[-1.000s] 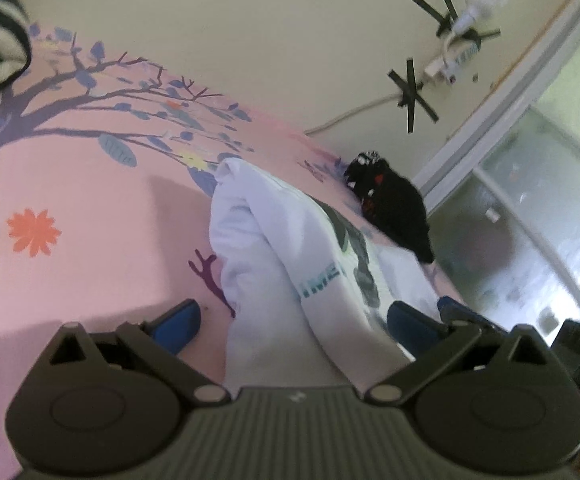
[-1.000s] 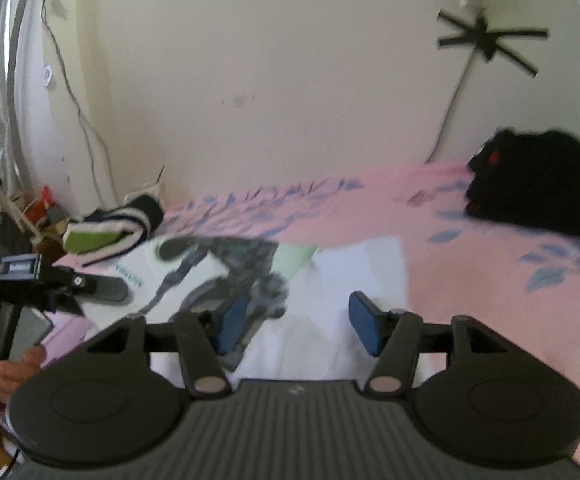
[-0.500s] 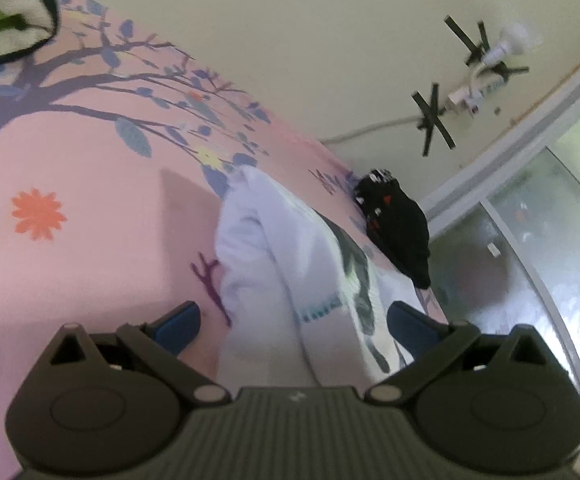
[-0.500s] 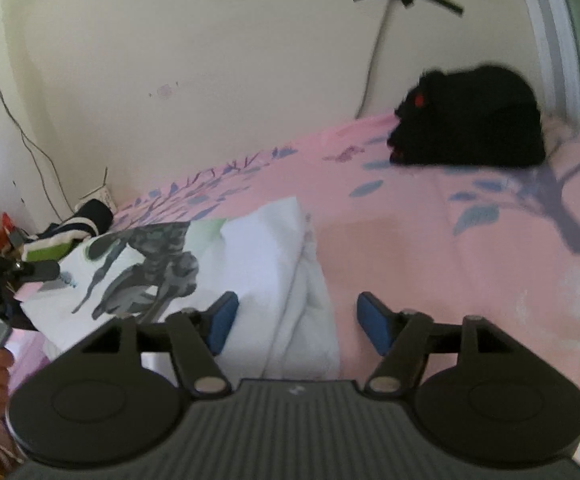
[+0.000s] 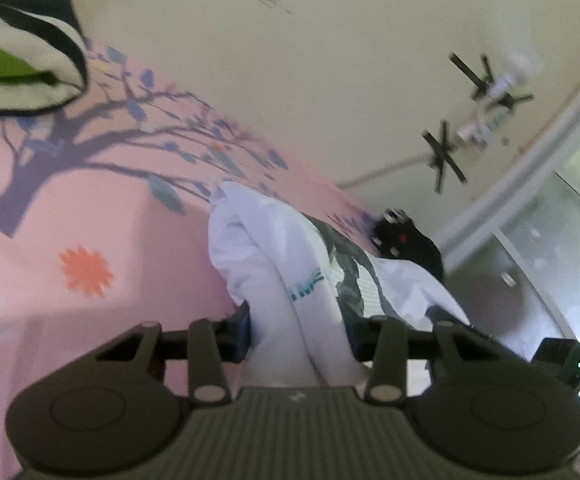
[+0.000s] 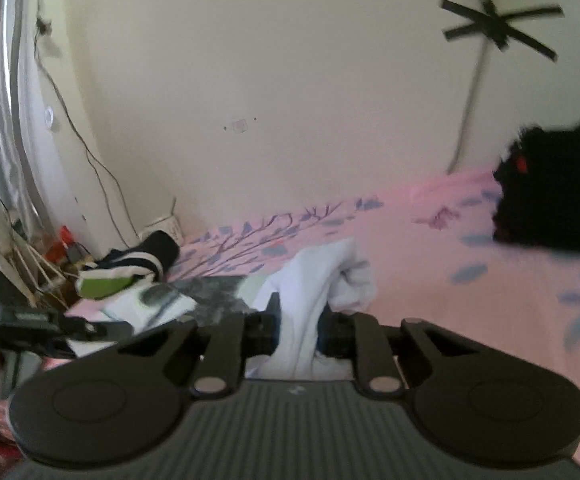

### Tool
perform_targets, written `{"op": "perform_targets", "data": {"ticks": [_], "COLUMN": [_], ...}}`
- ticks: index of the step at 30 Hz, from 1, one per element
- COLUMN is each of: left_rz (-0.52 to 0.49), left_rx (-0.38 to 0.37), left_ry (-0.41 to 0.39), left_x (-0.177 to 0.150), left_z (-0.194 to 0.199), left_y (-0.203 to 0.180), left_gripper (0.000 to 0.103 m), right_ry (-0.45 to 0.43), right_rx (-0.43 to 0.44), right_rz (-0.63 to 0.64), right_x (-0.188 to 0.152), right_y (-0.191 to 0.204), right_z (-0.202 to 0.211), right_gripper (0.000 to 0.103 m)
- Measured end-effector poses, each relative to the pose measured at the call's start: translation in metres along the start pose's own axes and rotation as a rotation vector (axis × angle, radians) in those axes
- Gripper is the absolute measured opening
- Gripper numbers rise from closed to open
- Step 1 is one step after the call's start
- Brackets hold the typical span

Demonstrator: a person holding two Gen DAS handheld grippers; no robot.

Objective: Fold small clothes

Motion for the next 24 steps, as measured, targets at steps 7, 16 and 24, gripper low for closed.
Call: {"op": "perform_targets", "data": {"ticks": [7,16,24], "left_rz": [0.023,-0.128,-0.111], "left_rx": [0.068,0.034,0.022], "left_ry": [-0.057,0.023,0.007], "left_x": [0.004,-0.001,0.021], "left_z": [0.031,0.036,0.034], "left_y": [0.011,-0.037,-0.038], "left_gripper": [0.061,0.064,0.009], "right_ry": [0.002,0.092,0.042], "right_rx": [-0.111,0.01,0.051], "right_rz": [0.066,0.201,0.23], "right_x": [-0.005,-0.036,0.003], "right_y": [-0.021,-0.008,0.015], "right_z": [0.001,0.044,0.028], "right_gripper": [0.055,0.053,0.0]}}
Point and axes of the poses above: each gripper's, at about its wrist camera, not at the fingertips, and z roughly against the way its jaws point, y to its left, x to its top, the point moved 8 cm from there along -z, roughly the way its jaws point, and after that the axes turned 2 degrees about -z, right-handed, at the moved point
